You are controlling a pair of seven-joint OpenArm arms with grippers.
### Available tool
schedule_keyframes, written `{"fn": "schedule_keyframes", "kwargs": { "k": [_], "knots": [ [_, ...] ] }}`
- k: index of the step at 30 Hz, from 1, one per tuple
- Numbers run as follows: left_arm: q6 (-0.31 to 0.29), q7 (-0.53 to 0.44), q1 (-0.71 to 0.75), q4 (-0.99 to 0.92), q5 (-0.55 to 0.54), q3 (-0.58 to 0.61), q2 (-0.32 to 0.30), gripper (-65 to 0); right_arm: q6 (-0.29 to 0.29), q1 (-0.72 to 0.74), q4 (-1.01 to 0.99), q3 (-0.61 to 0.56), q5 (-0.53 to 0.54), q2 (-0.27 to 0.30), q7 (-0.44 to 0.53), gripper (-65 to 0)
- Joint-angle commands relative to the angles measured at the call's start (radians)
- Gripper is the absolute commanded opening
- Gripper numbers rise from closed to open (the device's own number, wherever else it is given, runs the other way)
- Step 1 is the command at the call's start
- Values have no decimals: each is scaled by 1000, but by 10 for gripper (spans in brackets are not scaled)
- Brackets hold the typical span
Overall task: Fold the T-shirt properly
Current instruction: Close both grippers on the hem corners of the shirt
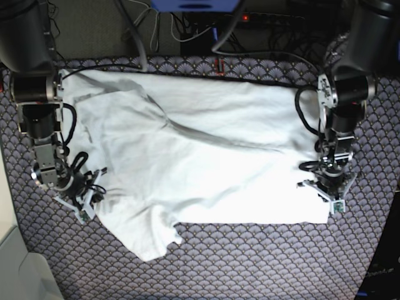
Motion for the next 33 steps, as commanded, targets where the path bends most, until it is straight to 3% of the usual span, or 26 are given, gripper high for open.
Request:
{"fn": "schedule_keyframes", "kwargs": {
  "k": [1,8,14,23,25,27,30,33],
  "knots": [
    [-10,108,19,-9,11,3,0,-650,4,6,-2,-4,-30,0,-56,-650],
    [-5,60,50,-9,11,3,0,-643,4,6,-2,-2,-30,-1,-56,-650],
    [-8,79,53,66,0,2,15,-643,4,6,-2,-2,-30,-1,-56,-650],
    [-10,396,55,379,-193,6,17,-638,4,6,-2,-4,-30,-1,-58,-650],
    [-10,447,55,429,-205,5,17,-612,4,6,-2,-4,-30,-1,-58,-650],
    [-10,490,59,482,-221,5,17,-540,4,6,-2,-4,-30,-1,-58,-650],
    [-10,488,96,557,-222,5,17,-441,4,6,-2,-4,-30,-1,-58,-650],
    [-8,476,121,585,-216,5,17,-400,4,6,-2,-4,-30,-1,-58,-650]
  ]
}}
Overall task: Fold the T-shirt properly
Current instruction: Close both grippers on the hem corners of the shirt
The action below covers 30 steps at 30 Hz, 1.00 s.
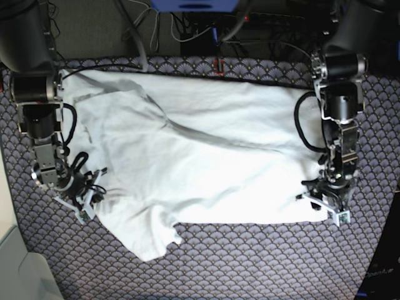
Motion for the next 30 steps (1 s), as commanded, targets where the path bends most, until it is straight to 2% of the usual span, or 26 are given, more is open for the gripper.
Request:
{"fn": "schedule_keyframes", "kwargs": {
  "k": [1,7,16,26,30],
  "knots": [
    [-4,-18,-29,17,2,-2,-9,-399,7,6,-3,-4,-30,0,-56,-650],
    [-4,-32,-25,-20,2,-2,-11,-394,7,6,-3,-4,-30,0,-56,-650],
    [5,-188,-32,-193,-5,-3,-31,-394,7,6,-3,-6,-30,0,-54,-650],
    [5,-196,-33,-209,-7,-5,-34,-395,7,6,-3,-6,-30,0,-54,-650],
    [-1,-197,-49,-282,-7,-57,-31,-397,7,6,-3,-6,-30,0,-54,-650]
  ]
}}
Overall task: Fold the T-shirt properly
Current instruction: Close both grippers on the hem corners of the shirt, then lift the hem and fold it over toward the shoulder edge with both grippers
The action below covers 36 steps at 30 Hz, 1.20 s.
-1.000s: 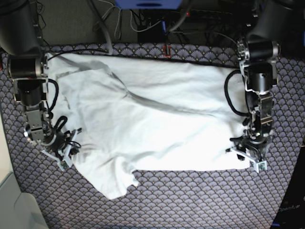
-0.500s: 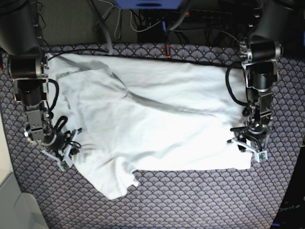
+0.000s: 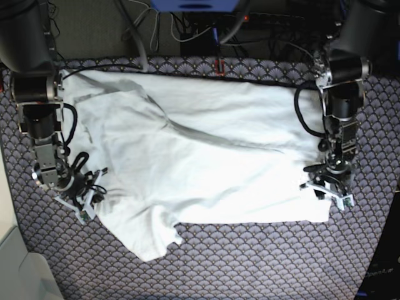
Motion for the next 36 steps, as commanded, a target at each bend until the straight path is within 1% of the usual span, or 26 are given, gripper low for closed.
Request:
{"fn": "schedule_keyframes", "kwargs": {
  "k": [1,4,5,7,9,10,11,12,14,17,20,26,29,32,34,36],
  "knots": [
    [20,53,-17,-22,1,-16,-11,-398,7,6,-3,-6,-30,1,-55,-650],
    [18,53,-19,-45,1,-39,-8,-404,7,6,-3,-6,-30,1,-55,-650],
    [18,53,-19,-49,1,-37,-8,-417,7,6,-3,-6,-30,1,-55,-650],
    [17,53,-19,-55,1,-34,-8,-492,7,6,-3,-6,-30,1,-55,-650],
    [17,56,-19,-55,1,-34,-8,-607,7,6,-3,-6,-30,1,-55,-650],
    [17,59,-19,-55,1,-34,-8,-650,7,6,-3,-6,-30,1,-55,-650],
    [17,60,-19,-55,1,-34,-8,-650,7,6,-3,-6,-30,1,-55,-650],
    [17,60,-19,-55,1,-33,-8,-634,7,6,-3,-6,-31,3,-55,-650],
    [17,60,-19,-55,1,-33,-8,-645,7,6,-3,-6,-31,3,-55,-650],
    [17,62,-17,-42,1,-33,-8,-644,7,6,-3,-6,-31,4,-55,-650],
    [17,71,-17,15,1,-33,-6,-644,7,6,-3,-6,-31,4,-55,-650],
    [17,215,-14,248,1,-33,21,-644,7,6,-3,-1,-30,4,-55,-650],
    [17,278,-7,336,1,-34,33,-644,7,9,-1,4,-27,6,-55,-650],
    [17,309,29,420,1,-33,35,-644,7,8,25,4,-25,9,-55,-650],
    [17,309,58,468,1,-36,35,-644,7,-29,95,7,-24,10,-61,-650],
    [17,309,79,501,1,-34,35,-644,7,-83,209,39,-24,23,-87,-650]
  ]
}}
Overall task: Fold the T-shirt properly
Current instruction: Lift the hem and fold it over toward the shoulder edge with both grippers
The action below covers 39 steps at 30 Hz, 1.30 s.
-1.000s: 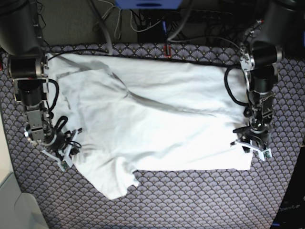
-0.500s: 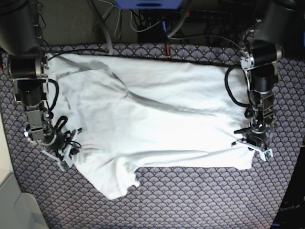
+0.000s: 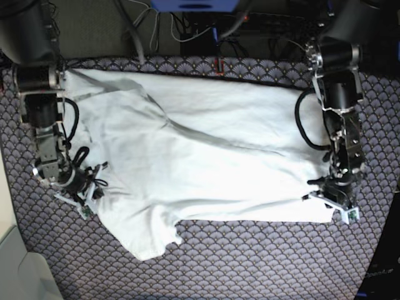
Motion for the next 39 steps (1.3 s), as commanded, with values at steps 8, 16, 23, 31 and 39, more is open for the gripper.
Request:
{"fn": "schedule_keyframes", "kwargs": {
  "k": [8,16,23,31,39],
  "knots": [
    [-3,-26,16,52,-3,-6,-10,-644,8,-150,428,36,-8,5,-151,-650],
    [-3,53,91,219,-3,-6,-9,-644,8,-242,614,37,-8,13,-185,-650],
    [-3,123,135,348,-3,-8,-9,-644,11,-331,743,137,-11,9,-185,-650],
    [-3,115,174,351,-3,-8,-12,-644,13,-482,909,195,-8,13,-185,-650],
    [-5,121,224,409,-3,-94,-9,-644,13,-661,1103,257,-8,13,-185,-650]
  ]
}}
